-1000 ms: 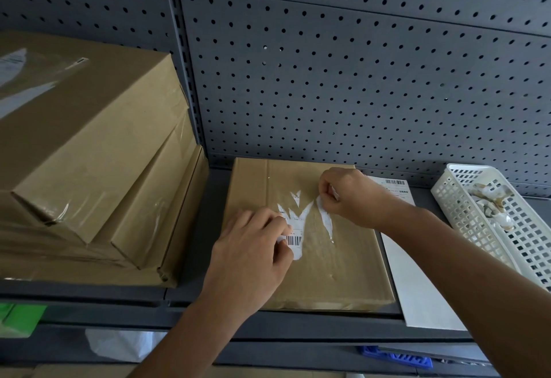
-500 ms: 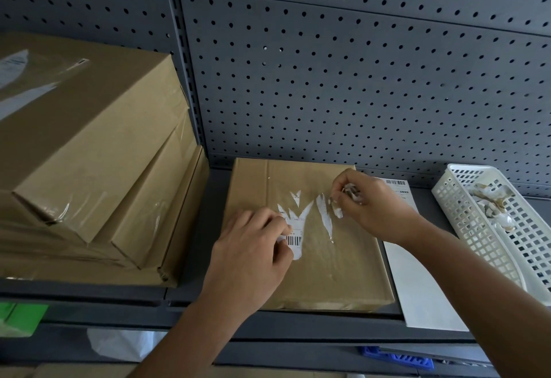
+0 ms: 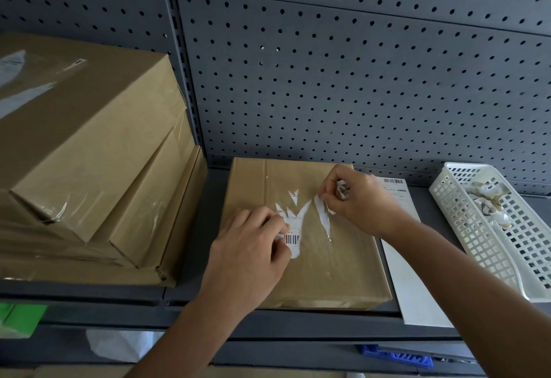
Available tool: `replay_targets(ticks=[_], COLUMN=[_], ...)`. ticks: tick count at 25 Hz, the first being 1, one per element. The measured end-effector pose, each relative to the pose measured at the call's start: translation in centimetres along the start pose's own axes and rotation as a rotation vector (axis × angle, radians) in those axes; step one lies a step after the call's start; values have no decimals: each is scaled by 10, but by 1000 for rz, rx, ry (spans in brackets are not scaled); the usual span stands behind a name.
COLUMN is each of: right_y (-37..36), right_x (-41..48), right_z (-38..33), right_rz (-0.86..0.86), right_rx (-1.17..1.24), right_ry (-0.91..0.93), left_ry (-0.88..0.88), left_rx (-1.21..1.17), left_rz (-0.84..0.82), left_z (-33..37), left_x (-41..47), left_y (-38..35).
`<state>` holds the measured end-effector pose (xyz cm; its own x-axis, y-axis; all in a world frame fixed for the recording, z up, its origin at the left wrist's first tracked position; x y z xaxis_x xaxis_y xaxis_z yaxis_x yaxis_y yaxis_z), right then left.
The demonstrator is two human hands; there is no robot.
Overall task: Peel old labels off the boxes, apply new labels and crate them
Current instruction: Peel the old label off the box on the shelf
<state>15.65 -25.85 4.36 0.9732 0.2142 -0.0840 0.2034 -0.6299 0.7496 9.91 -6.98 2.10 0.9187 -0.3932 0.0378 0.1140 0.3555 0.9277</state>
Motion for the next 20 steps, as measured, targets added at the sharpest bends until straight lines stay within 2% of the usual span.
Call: replay_targets(ticks=[20], right_y=[-5], right_x=[-3], right_z=[0], right_rz=[146], right_rx=[-107], right_ry=[121], left_ry=[-4], left_rx=[-4], left_rz=[-11], left_z=[-1], left_x=[1], left_y=[-2])
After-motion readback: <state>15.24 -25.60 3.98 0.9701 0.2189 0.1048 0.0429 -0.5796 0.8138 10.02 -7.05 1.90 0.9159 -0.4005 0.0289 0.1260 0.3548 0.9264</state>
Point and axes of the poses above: each hand's wrist, its own x-axis towards the middle knuckle, its own y-axis out of the back of the hand, z = x × y, the point moved 10 cm from there along x, towards the middle knuckle, and after that the axes turned 12 degrees about -z, right-handed, at the moved point
